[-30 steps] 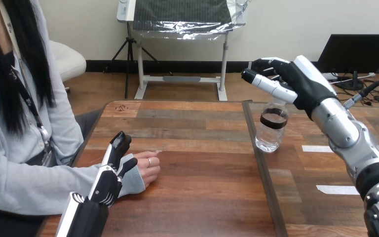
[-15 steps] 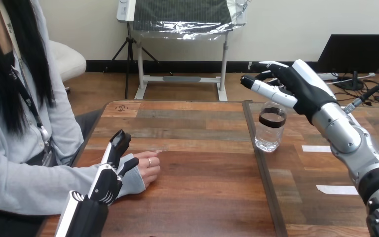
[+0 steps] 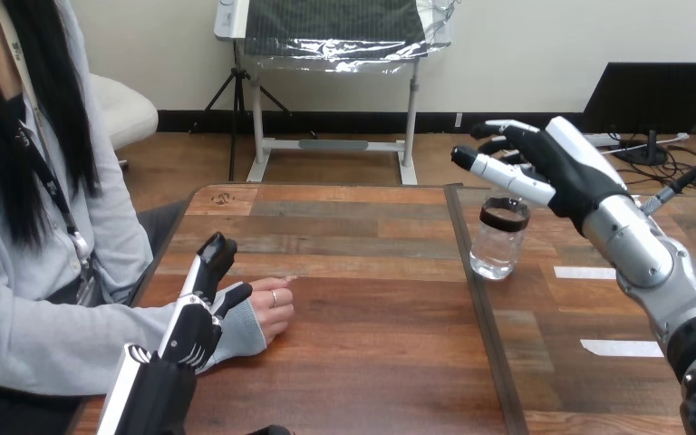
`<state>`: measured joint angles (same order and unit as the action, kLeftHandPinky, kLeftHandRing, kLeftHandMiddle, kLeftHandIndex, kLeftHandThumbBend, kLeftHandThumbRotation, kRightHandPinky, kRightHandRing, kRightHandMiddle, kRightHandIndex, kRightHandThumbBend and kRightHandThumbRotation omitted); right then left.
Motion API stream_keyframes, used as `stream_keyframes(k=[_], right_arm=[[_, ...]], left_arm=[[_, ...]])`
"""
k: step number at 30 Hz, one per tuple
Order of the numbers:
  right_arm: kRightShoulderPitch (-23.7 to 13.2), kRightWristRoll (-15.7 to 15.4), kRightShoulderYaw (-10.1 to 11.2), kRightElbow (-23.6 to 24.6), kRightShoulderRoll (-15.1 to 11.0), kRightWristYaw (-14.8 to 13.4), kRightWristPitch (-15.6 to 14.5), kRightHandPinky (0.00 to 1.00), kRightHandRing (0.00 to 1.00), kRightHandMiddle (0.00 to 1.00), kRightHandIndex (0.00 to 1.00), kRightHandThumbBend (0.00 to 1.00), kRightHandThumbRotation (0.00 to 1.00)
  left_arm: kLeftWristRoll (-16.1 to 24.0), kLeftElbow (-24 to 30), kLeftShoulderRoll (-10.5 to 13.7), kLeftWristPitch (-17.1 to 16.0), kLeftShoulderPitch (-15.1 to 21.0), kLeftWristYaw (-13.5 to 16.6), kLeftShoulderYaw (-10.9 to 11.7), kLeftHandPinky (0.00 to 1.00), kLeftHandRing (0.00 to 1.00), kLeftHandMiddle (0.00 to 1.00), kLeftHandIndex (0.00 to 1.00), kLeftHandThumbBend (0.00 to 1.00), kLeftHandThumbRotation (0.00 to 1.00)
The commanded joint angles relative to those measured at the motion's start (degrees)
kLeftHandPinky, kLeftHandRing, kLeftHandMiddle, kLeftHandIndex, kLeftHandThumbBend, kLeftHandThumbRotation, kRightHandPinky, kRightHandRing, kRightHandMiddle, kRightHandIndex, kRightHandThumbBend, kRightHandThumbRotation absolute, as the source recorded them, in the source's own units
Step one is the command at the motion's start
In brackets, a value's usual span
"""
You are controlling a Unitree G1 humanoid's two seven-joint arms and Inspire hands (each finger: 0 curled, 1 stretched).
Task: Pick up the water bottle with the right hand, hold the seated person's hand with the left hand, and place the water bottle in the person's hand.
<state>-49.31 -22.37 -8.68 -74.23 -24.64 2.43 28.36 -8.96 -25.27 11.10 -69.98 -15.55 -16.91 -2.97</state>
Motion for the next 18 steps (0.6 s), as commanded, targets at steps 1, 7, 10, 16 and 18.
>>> stream_keyframes(k=[1, 7, 10, 16, 18], right_arm=[[-0.3, 0.3, -0.2, 0.7, 0.0, -0.3, -0.2, 0.64, 0.76, 0.82, 0.86, 0.79, 0.91], [-0.4, 0.4, -0.1, 0.9, 0.0, -0.5, -0.1, 0.66, 0.77, 0.82, 0.86, 0.76, 0.9], [-0.5, 0.3, -0.2, 1.1, 0.0, -0.9, 0.1, 0.67, 0.78, 0.82, 0.86, 0.76, 0.9], [-0.7, 0.8, 0.2, 1.8, 0.1, -1.0, 0.6, 0.68, 0.79, 0.83, 0.86, 0.73, 0.89], [-0.7, 1.0, 0.4, 2.1, 0.1, -1.2, 1.0, 0.68, 0.79, 0.83, 0.86, 0.72, 0.87]], left_arm=[[-0.9, -0.3, 0.7, -0.6, 3.6, -0.5, 0.4, 0.9, 1.0, 1.0, 1.0, 1.0, 0.57], [-1.6, -0.4, 0.8, -0.9, 3.7, -1.1, 0.3, 0.9, 1.0, 1.0, 1.0, 1.0, 0.56], [-1.8, -0.7, 0.8, -1.1, 3.7, -1.3, 0.4, 0.9, 1.0, 1.0, 1.0, 1.0, 0.56], [-2.0, -1.0, 0.8, -1.0, 3.4, -1.7, 0.8, 0.9, 1.0, 1.0, 1.0, 1.0, 0.56], [-2.0, -0.8, 0.8, -0.7, 3.2, -1.6, 0.9, 0.9, 1.0, 1.0, 1.0, 1.0, 0.56]])
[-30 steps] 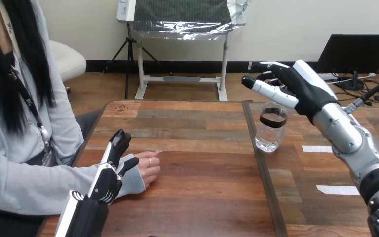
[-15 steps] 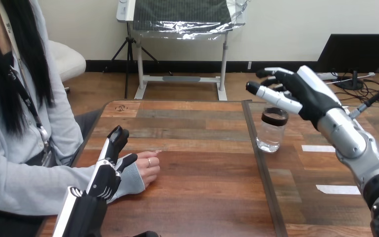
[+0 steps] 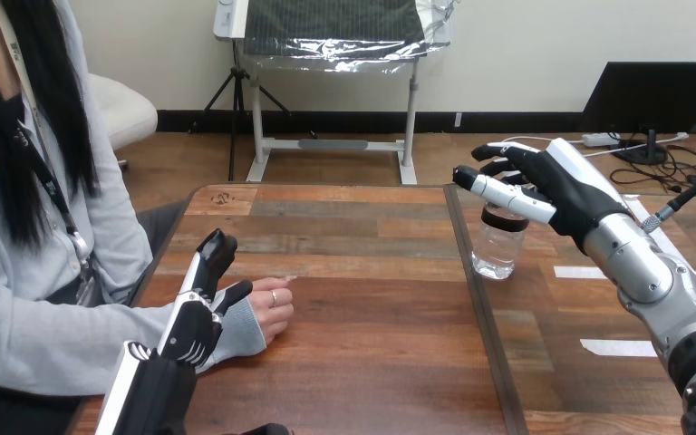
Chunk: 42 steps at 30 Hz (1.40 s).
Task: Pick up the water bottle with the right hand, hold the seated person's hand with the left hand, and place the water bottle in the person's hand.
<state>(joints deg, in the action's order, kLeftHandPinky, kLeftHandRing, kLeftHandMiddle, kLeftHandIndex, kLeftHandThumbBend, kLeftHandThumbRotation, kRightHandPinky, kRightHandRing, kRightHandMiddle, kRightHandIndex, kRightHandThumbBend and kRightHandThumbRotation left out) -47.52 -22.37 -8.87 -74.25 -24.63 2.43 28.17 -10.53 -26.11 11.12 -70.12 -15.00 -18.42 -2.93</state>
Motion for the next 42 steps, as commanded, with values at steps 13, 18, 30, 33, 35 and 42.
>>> stream_keyframes(k=[13, 18, 30, 33, 35, 42], right_arm=[[-1.8, 1.9, 1.3, 6.1, -0.9, -1.4, 2.3, 0.66, 0.77, 0.81, 0.85, 0.69, 0.83], [-0.5, 2.3, 1.6, 9.7, -1.7, -1.5, 2.2, 0.65, 0.74, 0.78, 0.84, 0.71, 0.85], [7.4, 4.3, 4.0, 28.6, -4.8, 0.4, -0.1, 0.58, 0.64, 0.67, 0.7, 0.7, 0.78], [10.3, 4.4, 5.0, 35.4, -5.9, 1.2, -1.2, 0.53, 0.59, 0.62, 0.65, 0.69, 0.75], [12.4, 4.7, 5.9, 40.2, -6.6, 1.9, -2.1, 0.51, 0.57, 0.6, 0.63, 0.69, 0.74], [18.7, 5.7, 9.8, 55.9, -8.2, 3.7, -5.0, 0.45, 0.49, 0.53, 0.56, 0.67, 0.67]], left_arm=[[-0.8, -1.0, 1.0, -1.3, 2.8, -0.8, 1.3, 0.9, 1.0, 1.0, 1.0, 1.0, 0.57], [-1.1, -1.3, 1.1, -1.4, 2.9, -1.3, 1.6, 0.9, 1.0, 1.0, 1.0, 1.0, 0.57], [0.4, -2.0, 0.9, -1.7, 3.2, -0.9, 3.2, 0.89, 1.0, 1.0, 1.0, 1.0, 0.58], [-0.6, -1.8, 1.2, -1.0, 3.2, -1.3, 2.8, 0.88, 1.0, 1.0, 1.0, 1.0, 0.57], [-0.9, -1.8, 1.2, -0.9, 3.2, -1.5, 2.6, 0.88, 1.0, 1.0, 1.0, 1.0, 0.57], [-0.4, -2.5, 1.2, -0.9, 3.8, -1.3, 3.0, 0.89, 1.0, 1.0, 1.0, 1.0, 0.56]])
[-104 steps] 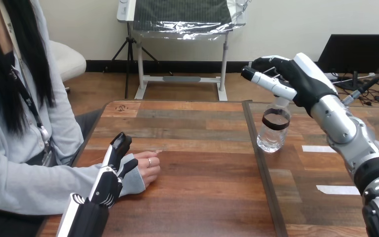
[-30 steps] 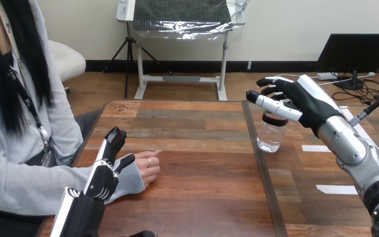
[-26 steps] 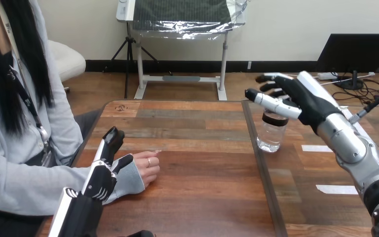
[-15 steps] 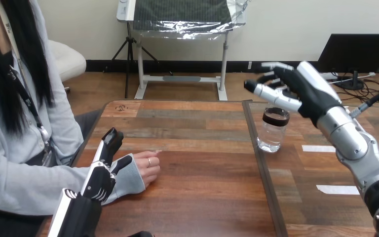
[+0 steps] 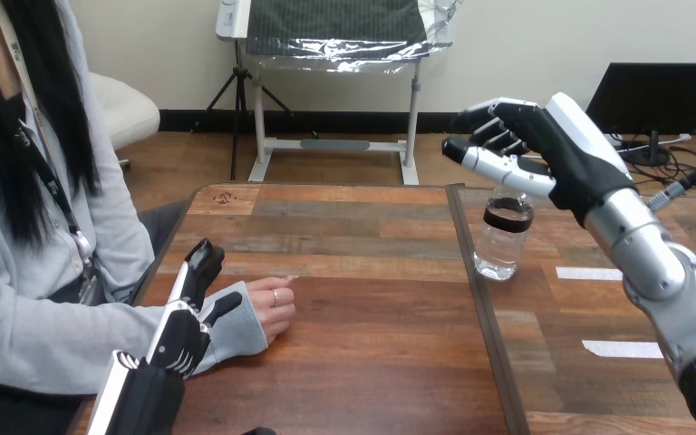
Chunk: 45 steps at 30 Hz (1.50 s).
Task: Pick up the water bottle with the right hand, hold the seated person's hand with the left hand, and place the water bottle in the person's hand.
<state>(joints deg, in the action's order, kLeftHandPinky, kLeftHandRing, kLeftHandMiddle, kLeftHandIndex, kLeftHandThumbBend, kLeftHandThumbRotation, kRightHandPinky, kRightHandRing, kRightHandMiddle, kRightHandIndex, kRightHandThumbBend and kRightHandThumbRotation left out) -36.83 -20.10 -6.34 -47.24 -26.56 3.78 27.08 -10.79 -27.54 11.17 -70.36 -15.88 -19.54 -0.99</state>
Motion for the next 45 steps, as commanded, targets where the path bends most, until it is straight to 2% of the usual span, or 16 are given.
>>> stream_keyframes(k=[1, 5, 7, 10, 15, 18, 26, 30, 33, 37, 45], right_arm=[[9.0, 3.7, 8.1, 31.4, -6.4, 2.4, -4.4, 0.44, 0.49, 0.52, 0.56, 0.67, 0.67], [11.3, 4.4, 10.1, 37.8, -6.2, 2.5, -6.3, 0.42, 0.47, 0.5, 0.54, 0.67, 0.64], [11.9, 4.5, 10.5, 39.5, -6.0, 2.6, -7.1, 0.41, 0.46, 0.49, 0.54, 0.67, 0.63], [12.6, 5.4, 11.9, 42.3, -5.7, 1.9, -6.4, 0.4, 0.45, 0.48, 0.53, 0.66, 0.62], [12.1, 5.1, 12.9, 42.8, -5.3, 0.4, -5.3, 0.41, 0.45, 0.49, 0.53, 0.62, 0.61], [11.0, 4.0, 13.0, 41.6, -5.3, -0.8, -5.0, 0.41, 0.47, 0.5, 0.54, 0.6, 0.61], [6.3, 0.8, 12.2, 34.2, -4.7, -5.0, -4.3, 0.45, 0.51, 0.54, 0.58, 0.6, 0.64], [4.4, 0.0, 11.6, 30.7, -4.5, -6.1, -4.1, 0.46, 0.52, 0.56, 0.59, 0.61, 0.65], [2.2, -0.7, 10.8, 26.5, -4.3, -7.5, -3.6, 0.47, 0.54, 0.58, 0.61, 0.62, 0.66], [-1.7, -2.5, 9.3, 18.2, -4.2, -10.6, -1.8, 0.52, 0.59, 0.61, 0.64, 0.65, 0.7], [-7.9, -4.5, 6.7, 4.3, -3.6, -15.0, 0.0, 0.6, 0.68, 0.7, 0.7, 0.76, 0.78]], left_arm=[[-0.3, -1.2, 1.1, -0.7, 4.8, -0.3, 1.0, 0.89, 1.0, 1.0, 1.0, 1.0, 0.56], [-0.5, -1.7, 1.1, -0.6, 5.2, -0.5, 0.8, 0.89, 1.0, 1.0, 1.0, 1.0, 0.56], [-0.6, -1.8, 1.1, -0.5, 5.3, -0.5, 0.7, 0.89, 1.0, 1.0, 1.0, 1.0, 0.56], [-0.5, -1.9, 0.9, -0.4, 5.6, -0.5, 0.6, 0.89, 1.0, 1.0, 1.0, 1.0, 0.56], [-1.1, -2.3, 0.7, -0.3, 6.1, -0.9, 0.2, 0.89, 1.0, 1.0, 1.0, 1.0, 0.56], [-1.3, -2.5, 0.6, -0.4, 6.4, -1.1, -0.1, 0.89, 1.0, 1.0, 1.0, 1.0, 0.56], [-0.5, -1.7, 0.4, 0.4, 6.3, -0.8, 0.0, 0.89, 1.0, 1.0, 1.0, 1.0, 0.56], [-0.2, -1.8, 0.4, 0.5, 6.5, -0.8, 0.2, 0.89, 1.0, 1.0, 1.0, 1.0, 0.56], [0.0, -2.1, 0.4, 0.1, 6.7, -0.8, 0.3, 0.89, 1.0, 1.0, 1.0, 1.0, 0.57], [0.1, -2.0, 0.4, -0.2, 6.6, -0.8, 0.3, 0.89, 1.0, 1.0, 1.0, 1.0, 0.57], [-0.3, -1.8, 0.3, -0.7, 6.1, -0.9, 0.3, 0.88, 1.0, 1.0, 1.0, 1.0, 0.59]])
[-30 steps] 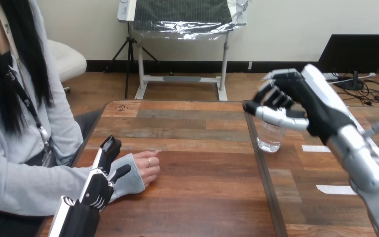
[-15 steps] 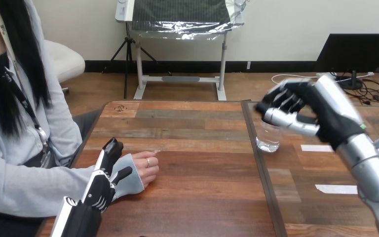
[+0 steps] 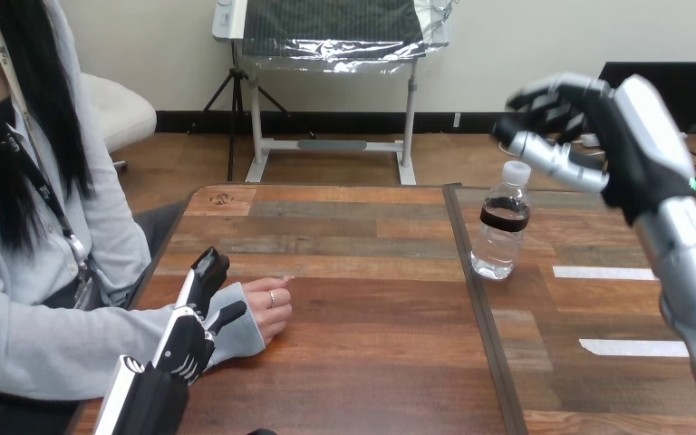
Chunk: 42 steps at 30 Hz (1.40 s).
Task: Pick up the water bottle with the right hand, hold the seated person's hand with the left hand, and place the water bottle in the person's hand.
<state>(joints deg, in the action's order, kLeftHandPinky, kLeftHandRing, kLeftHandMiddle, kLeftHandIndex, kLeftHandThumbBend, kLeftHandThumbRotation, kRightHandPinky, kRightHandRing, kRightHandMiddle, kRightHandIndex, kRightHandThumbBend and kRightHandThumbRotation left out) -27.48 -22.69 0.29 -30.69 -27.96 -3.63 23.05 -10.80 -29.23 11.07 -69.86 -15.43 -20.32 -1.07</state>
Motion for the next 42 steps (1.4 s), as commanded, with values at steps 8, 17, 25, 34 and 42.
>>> stream_keyframes(k=[8, 17, 25, 34, 42], right_arm=[[-22.8, -3.6, -2.0, -25.2, -1.1, -11.2, 5.8, 0.65, 0.73, 0.76, 0.77, 0.84, 0.83], [-26.8, -5.4, -3.6, -34.1, 0.1, -15.1, 6.2, 0.66, 0.75, 0.79, 0.8, 0.88, 0.86], [-29.5, -5.8, -5.0, -39.1, 1.0, -16.8, 5.4, 0.66, 0.75, 0.8, 0.83, 0.89, 0.86], [-32.4, -6.8, -7.3, -43.3, 2.0, -16.2, 1.3, 0.66, 0.75, 0.81, 0.84, 0.92, 0.89], [-33.9, -7.1, -8.8, -45.3, 2.8, -13.7, -2.6, 0.68, 0.77, 0.82, 0.84, 0.93, 0.9]], left_arm=[[-1.0, 0.9, 0.5, -0.7, 4.5, -0.4, 0.2, 0.88, 1.0, 1.0, 1.0, 1.0, 0.57], [-1.8, 1.1, 0.8, -1.3, 3.6, -0.7, -0.1, 0.88, 1.0, 1.0, 1.0, 1.0, 0.56], [-1.8, 1.9, 1.0, -1.0, 2.6, -0.7, 0.1, 0.89, 1.0, 1.0, 1.0, 1.0, 0.56], [-1.8, 1.8, 1.0, -1.6, 2.1, -0.7, 0.1, 0.9, 1.0, 1.0, 1.0, 1.0, 0.56], [-1.0, 1.6, 0.7, -2.3, 1.9, -0.5, 0.6, 0.89, 1.0, 1.0, 1.0, 1.0, 0.56]])
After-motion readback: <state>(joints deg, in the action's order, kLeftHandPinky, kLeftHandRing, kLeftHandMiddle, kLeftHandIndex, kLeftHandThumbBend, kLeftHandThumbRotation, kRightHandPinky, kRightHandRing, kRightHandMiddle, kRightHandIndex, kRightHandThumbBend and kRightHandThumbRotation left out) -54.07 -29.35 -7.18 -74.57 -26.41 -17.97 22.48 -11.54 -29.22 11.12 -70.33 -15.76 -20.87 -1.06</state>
